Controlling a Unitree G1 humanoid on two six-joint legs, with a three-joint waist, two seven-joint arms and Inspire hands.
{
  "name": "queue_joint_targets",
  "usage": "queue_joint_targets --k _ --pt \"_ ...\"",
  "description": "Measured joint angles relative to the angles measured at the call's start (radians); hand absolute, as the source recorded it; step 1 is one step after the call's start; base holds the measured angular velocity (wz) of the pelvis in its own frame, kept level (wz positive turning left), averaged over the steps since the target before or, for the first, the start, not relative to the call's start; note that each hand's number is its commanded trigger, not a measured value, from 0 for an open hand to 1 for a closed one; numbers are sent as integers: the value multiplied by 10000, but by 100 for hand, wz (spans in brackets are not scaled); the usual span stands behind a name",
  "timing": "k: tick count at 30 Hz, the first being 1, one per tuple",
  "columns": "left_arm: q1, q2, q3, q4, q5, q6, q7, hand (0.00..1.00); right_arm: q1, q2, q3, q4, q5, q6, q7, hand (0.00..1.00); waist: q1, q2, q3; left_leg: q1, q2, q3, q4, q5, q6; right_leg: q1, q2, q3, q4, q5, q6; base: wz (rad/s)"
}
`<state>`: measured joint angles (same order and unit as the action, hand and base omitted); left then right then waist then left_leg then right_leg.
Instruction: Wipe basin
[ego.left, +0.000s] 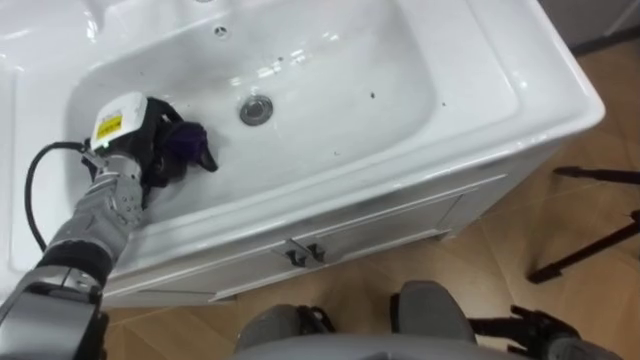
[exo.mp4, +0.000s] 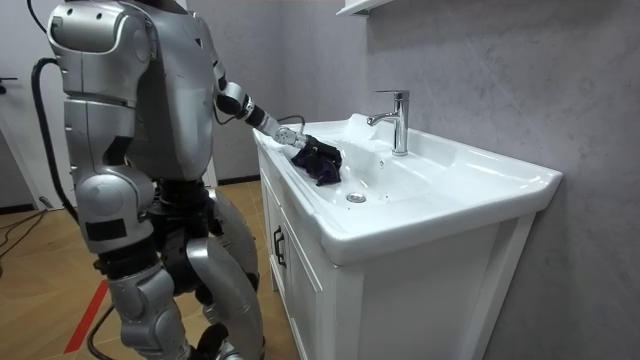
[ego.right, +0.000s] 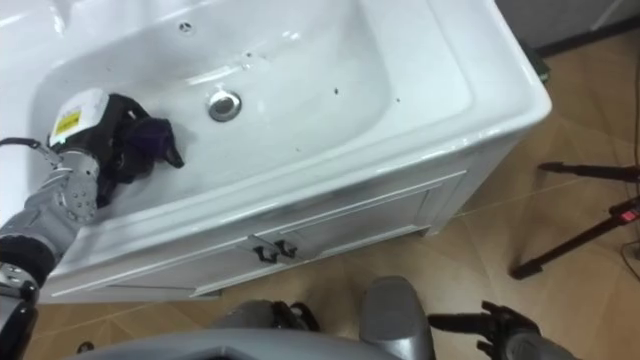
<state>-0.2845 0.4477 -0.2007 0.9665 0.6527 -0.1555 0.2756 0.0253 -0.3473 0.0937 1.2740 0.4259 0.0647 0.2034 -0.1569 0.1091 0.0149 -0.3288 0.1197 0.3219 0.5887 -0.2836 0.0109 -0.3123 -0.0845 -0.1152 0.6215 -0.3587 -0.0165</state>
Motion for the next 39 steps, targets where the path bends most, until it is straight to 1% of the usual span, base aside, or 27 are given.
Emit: queue_joint_targets --k 1,3,4,8,10,12,14,16,17,18,19,20,21,22,23,24,25,26,28,29,30,32,33,35,37,38,39 --pt "78 -2 -1 -47 115 0 14 100 5 -8 -1 -2 -4 -11 46 0 3 -29 -15 108 -42 -11 -74 6 -11 41 -14 17 -23 -2 3 0" --pt "200 -7 -3 -65 116 -2 58 100 28 -16 -2 -1 11 -13 66 0 -2 -22 -25 243 -49 -70 -123 10 -18 195 -1 19 -131 0 5 -2" --pt "316 -17 -4 -123 108 13 68 100 68 -16 -7 32 17 -13 83 0 -4 -35 -74 356 -72 -62 -208 14 -26 262 4 61 -189 1 6 -10" --pt "746 -130 -2 -507 180 192 280 100 166 -17 -22 100 -14 -22 141 0 -2 -49 -88 729 -105 46 -428 16 -36 570 38 195 -402 14 25 -10" --pt "736 -137 -1 -512 289 211 269 100 192 -5 -69 113 -148 -25 205 0 -16 -49 -87 754 -105 14 -441 18 -39 606 46 184 -439 15 26 0" --pt "659 -197 -5 -537 548 288 259 100 213 5 -86 230 -157 -50 278 0 -74 -77 -68 756 -109 33 -439 18 -39 610 40 181 -429 15 26 2" --pt "418 -411 -38 -454 569 578 264 100 92 10 -71 340 -156 -52 288 0 -109 -101 -51 721 -114 21 -439 24 -50 606 20 121 -420 14 27 10" --pt "61 -514 -209 -444 568 813 256 100 6 81 -72 461 -131 -57 262 0 -177 -204 27 607 -102 14 -350 25 -51 491 1 111 -314 10 33 8" --pt "-121 -579 -289 -444 570 947 241 100 -72 97 -72 485 -126 -78 262 0 -301 -257 77 572 -101 9 -340 25 -51 469 -9 97 -289 21 51 6" --pt "-230 -651 -350 -434 571 1058 221 100 -112 111 -76 507 -118 -89 252 0 -353 -282 93 560 -103 3 -332 25 -50 464 -14 85 -280 22 55 7" --pt "-452 -831 -465 -392 573 1273 157 100 -263 147 -77 559 -117 -89 197 0 -445 -320 121 520 -103 -2 -304 26 -47 442 -25 80 -272 33 75 6" --pt "-659 -945 -648 -380 572 1404 148 100 -290 204 -80 652 -122 -102 137 0 -621 -331 131 426 -96 -13 -241 26 -41 375 -24 105 -262 50 108 3" --pt "-792 -1005 -796 -364 569 1456 124 100 -307 231 -75 658 -125 -110 119 0 -674 -336 153 400 -99 -6 -224 25 -33 341 -23 122 -244 59 125 -4" --pt "-1063 -1127 -1031 -294 565 1498 72 100 -352 270 -63 644 -153 -108 70 0 -760 -360 217 372 -116 44 -195 10 7 249 -22 199 -151 64 147 -11" --pt "-1342 -1244 -1304 -244 493 1517 49 100 -412 262 -34 638 -180 -101 52 0 -910 -290 241 213 -117 43 -116 -18 53 81 -16 256 -84 61 181 -10" --pt "-1512 -1290 -1455 -238 401 1542 -17 100 -444 265 -22 634 -201 -100 24 0 -999 -269 248 107 -128 34 -81 -28 71 -42 -32 273 -5 57 198 -4" --pt "-1910 -1389 -1758 -189 153 1646 -187 100 -554 279 10 627 -230 -82 -32 0 -1170 -254 263 -96 -159 50 -34 -59 126 -304 -66 335 206 29 243 0" --pt "-2299 -1619 -1839 24 23 1683 -300 100 -564 279 25 778 -268 -82 -46 0 -1280 -240 291 -167 -217 56 -46 -57 150 -433 -123 345 293 29 247 0" --pt "-2556 -1772 -1992 51 -271 1714 -429 100 -627 253 25 923 -453 -12 -52 0 -1506 -207 284 -163 -271 114 -77 -47 169 -513 -172 402 380 9 269 -5" --pt "-2613 -1801 -2011 53 -316 1714 -468 100 -609 232 23 948 -497 5 -45 0 -1536 -193 286 -135 -266 178 -81 -47 170 -520 -170 438 383 10 267 -17" --pt "-2659 -1939 -2020 60 -349 1722 -546 100 -611 211 21 1027 -625 19 -50 0 -1668 -166 288 -47 -255 298 -88 -47 170 -521 -162 538 386 11 267 -20" --pt "-2755 -2108 -2058 -29 -817 1710 -641 100 -555 218 32 1004 -1149 15 -34 0 -1985 -99 299 -8 -257 348 -106 -48 169 -516 -160 602 399 10 268 -11" --pt "-2817 -2173 -2059 -39 -987 1708 -662 100 -538 221 33 998 -1241 14 -34 0 -2022 -91 301 -1 -258 359 -126 -49 170 -519 -160 613 399 10 268 0" --pt "-3099 -2493 -2093 -52 -1506 1705 -813 100 -484 219 53 1001 -1351 37 -56 0 -2072 -74 307 58 -272 454 -225 -50 171 -515 -176 642 399 12 272 -6" --pt "-3240 -2669 -2102 -32 -1750 1704 -944 100 -480 221 58 1001 -1481 50 -81 0 -2110 -68 311 133 -266 493 -232 -51 173 -445 -186 639 400 13 272 -2" --pt "-3255 -2742 -2163 -18 -1878 1704 -970 100 -480 219 56 996 -1568 117 -90 0 -2141 -75 342 234 -265 498 -247 -59 181 -348 -184 641 392 0 282 0" --pt "-3256 -2761 -2167 -20 -1897 1704 -995 100 -511 219 57 994 -1607 145 -101 0 -2142 -69 345 254 -265 498 -255 -60 181 -328 -184 642 385 -2 283 0"
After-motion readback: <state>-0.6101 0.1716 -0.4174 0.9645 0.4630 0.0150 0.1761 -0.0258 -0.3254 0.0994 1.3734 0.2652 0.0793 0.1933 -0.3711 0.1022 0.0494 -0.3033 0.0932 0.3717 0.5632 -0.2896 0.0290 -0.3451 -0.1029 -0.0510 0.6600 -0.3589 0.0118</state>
